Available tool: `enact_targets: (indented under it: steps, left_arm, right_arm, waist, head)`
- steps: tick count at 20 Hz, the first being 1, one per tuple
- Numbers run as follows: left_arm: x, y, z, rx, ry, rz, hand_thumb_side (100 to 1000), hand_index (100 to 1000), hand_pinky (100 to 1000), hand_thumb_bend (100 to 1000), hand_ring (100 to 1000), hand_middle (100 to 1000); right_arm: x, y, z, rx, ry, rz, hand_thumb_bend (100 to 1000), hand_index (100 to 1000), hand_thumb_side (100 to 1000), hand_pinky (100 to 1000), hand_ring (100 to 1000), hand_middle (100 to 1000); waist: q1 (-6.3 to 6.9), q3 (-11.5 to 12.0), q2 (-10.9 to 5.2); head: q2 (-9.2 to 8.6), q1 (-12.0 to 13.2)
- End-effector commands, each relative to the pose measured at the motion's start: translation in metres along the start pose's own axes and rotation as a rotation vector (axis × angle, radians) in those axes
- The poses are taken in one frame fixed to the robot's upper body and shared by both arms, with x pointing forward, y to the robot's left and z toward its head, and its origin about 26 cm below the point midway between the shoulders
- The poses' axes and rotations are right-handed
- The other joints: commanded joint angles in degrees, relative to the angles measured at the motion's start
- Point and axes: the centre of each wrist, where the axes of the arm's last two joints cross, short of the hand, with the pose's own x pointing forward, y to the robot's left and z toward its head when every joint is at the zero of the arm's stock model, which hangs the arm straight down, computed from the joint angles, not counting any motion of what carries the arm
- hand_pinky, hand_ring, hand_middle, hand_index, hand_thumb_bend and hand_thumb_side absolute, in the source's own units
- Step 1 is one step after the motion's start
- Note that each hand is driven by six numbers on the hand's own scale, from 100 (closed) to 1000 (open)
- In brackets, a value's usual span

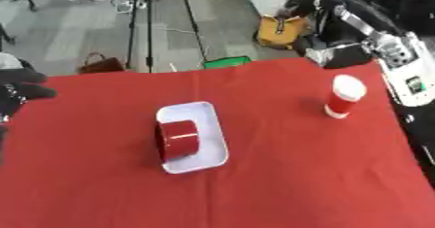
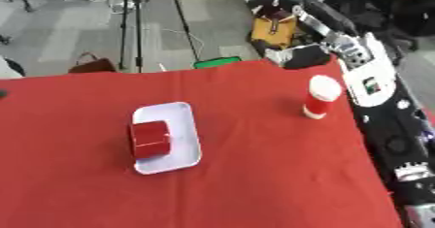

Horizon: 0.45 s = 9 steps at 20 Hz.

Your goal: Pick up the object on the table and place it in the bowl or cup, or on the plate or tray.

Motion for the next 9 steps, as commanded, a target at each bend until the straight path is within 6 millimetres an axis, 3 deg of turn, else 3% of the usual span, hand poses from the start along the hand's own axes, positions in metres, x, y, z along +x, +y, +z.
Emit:
enact_targets:
  steps: [1,9]
  left_arm:
    - [0.007,0.005,-0.003,0.001,-0.023,-0.028,692,787,752,944,660,689]
    - [0.007,0.005,-0.002,0.013,-0.019,-0.024,688,788,751,943,662,695]
  right_arm:
    - [0.007,-0.028,0.005,0.110,-0.146,0.095,271,902,450,659,729,789]
    - [0.005,-0.029,0.024,0.065,-0.069,0.005,251,904,458,629,722,787]
  waist:
    - [-0.03,-0.07,-0.66]
    - [0.15,-0.51,-0.75]
  head:
    - [-0.73,0.25]
    - [-1.29,0.76]
